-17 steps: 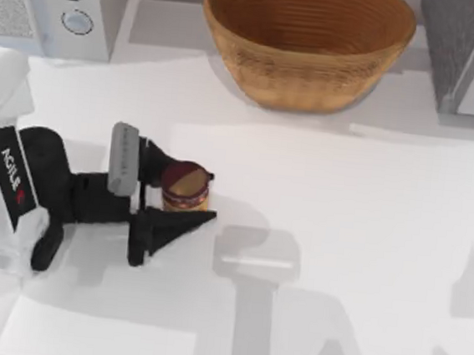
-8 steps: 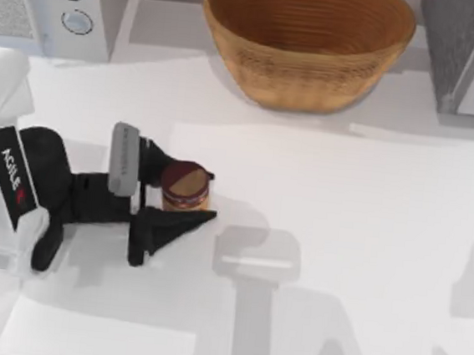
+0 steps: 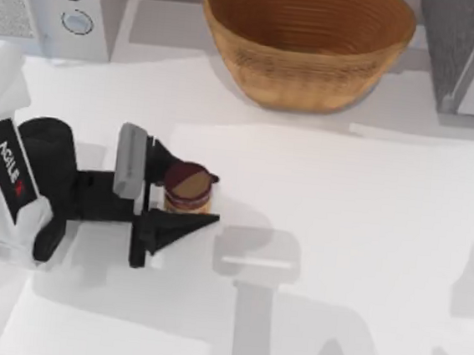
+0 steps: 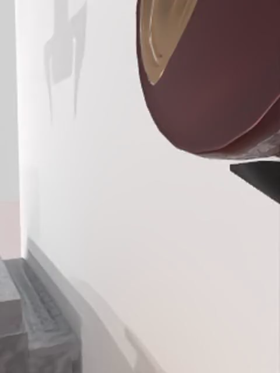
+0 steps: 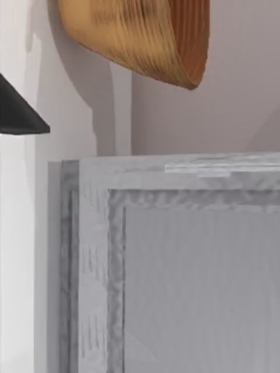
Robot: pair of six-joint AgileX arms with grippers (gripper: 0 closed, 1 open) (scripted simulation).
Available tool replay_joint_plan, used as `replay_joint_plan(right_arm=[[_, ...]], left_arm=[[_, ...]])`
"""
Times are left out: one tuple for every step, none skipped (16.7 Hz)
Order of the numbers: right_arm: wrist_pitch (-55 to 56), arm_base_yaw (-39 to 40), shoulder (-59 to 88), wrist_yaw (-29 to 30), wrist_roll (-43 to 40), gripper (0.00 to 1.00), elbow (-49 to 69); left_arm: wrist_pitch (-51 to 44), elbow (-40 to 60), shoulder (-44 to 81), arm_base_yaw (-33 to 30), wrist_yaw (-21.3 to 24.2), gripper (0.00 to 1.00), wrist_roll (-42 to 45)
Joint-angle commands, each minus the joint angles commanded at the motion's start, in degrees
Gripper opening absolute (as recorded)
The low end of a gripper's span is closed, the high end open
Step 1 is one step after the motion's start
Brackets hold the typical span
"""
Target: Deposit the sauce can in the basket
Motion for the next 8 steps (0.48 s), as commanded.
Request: replay_joint_plan(right_arm=[[0.0,0.0,0.0,0.0,0.0,1.0,0.0],[0.0,0.0,0.0,0.0,0.0,1.0,0.0],[0.0,0.0,0.0,0.0,0.0,1.0,0.0],[0.0,0.0,0.0,0.0,0.0,1.0,0.0],[0.0,0.0,0.0,0.0,0.0,1.0,0.0],[0.0,0.0,0.0,0.0,0.0,1.0,0.0],[0.0,0.0,0.0,0.0,0.0,1.0,0.0],[0.0,0.0,0.0,0.0,0.0,1.0,0.0]], left_arm=[[-3.6,0.1,-0.8,-0.2,0.5,0.0,3.1],[-7.6,0.1,-1.6,-0.3,1.1,0.0,6.5],[-12.0,0.2,-2.5,-0.4,1.7,0.0,10.1],[-16.9,0.2,-3.3,-0.4,2.3,0.0,14.2],[-22.0,0.3,-4.2,-0.4,3.0,0.0,18.5],[-27.4,0.3,-5.2,-0.3,3.6,0.0,23.0],[-33.1,0.4,-6.1,-0.1,4.2,0.0,27.8],[-39.1,0.5,-7.0,0.2,4.8,0.0,32.8]])
